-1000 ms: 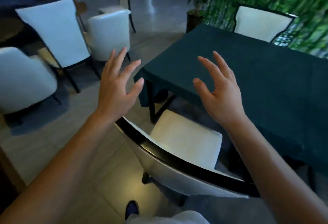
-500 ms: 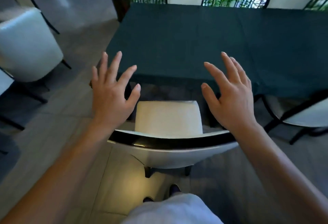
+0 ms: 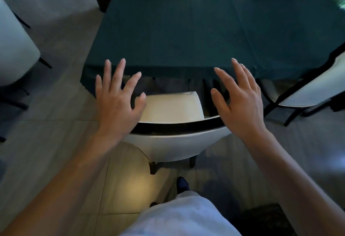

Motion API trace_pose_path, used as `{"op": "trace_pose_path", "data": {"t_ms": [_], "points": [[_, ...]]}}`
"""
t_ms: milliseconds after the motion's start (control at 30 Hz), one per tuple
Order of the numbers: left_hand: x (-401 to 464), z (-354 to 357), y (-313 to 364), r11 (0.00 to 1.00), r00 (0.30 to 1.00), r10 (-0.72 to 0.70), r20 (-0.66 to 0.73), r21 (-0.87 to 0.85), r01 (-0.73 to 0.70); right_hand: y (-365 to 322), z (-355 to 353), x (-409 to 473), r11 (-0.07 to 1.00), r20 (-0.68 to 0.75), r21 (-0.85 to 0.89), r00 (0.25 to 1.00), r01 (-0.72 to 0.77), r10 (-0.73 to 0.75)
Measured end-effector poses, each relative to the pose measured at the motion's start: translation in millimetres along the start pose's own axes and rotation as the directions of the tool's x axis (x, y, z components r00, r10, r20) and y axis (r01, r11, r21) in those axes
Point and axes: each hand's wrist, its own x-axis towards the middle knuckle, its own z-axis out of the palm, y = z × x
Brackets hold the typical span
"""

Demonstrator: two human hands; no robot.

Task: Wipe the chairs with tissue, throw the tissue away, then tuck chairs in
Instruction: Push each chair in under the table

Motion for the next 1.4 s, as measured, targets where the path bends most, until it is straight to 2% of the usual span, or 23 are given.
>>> {"op": "trace_pose_path", "data": {"t_ms": [133, 233, 300, 433, 533, 600, 767, 967, 1167, 1300, 1400], "points": [[-24, 10, -8, 1.0, 1.0, 0.003, 0.029, -0.007, -0.003, -6, 12, -22, 1.0, 0.032, -0.004, 0.999, -0.016, 0.016], [-43, 26, -18, 0.999, 0.994, -0.05, 0.098, 0.013, 0.049, 6, 29, -36, 0.998, 0.081, -0.02, 0.995, -0.054, 0.056], [-55, 35, -20, 0.994, 0.977, -0.1, 0.186, 0.061, 0.09, 15, 43, -44, 0.996, 0.129, -0.052, 0.989, -0.068, 0.074], [-62, 48, -21, 0.979, 0.948, -0.1, 0.303, 0.201, 0.039, 25, 73, -60, 0.981, 0.226, -0.193, 0.973, -0.005, 0.049], [-68, 53, -20, 0.983, 0.982, -0.065, 0.178, 0.182, 0.032, 29, 84, -62, 0.986, 0.135, -0.166, 0.99, -0.007, 0.03], [-80, 58, -15, 0.993, 0.996, -0.042, 0.079, 0.111, 0.033, 32, 88, -64, 0.991, 0.034, -0.132, 0.999, -0.003, 0.008], [-91, 73, -5, 0.999, 0.999, 0.01, -0.041, 0.054, -0.008, 34, 102, -64, 0.996, -0.15, -0.084, 0.988, 0.019, -0.031], [-84, 79, -21, 0.997, 0.994, 0.069, -0.084, 0.049, -0.065, 29, 105, -60, 0.993, -0.108, -0.115, 0.994, 0.023, -0.036], [-52, 78, -62, 0.995, 0.987, -0.098, -0.125, 0.007, 0.1, 1, 106, -37, 0.98, 0.076, -0.177, 0.994, 0.093, -0.081], [-34, 71, -83, 0.977, 0.976, -0.21, -0.061, 0.032, 0.212, -26, 120, -35, 0.982, 0.073, -0.185, 0.997, 0.031, -0.018], [-36, 71, -75, 0.98, 0.984, -0.174, -0.025, 0.094, 0.176, -24, 124, -33, 0.98, 0.035, -0.194, 0.999, 0.041, -0.035]]}}
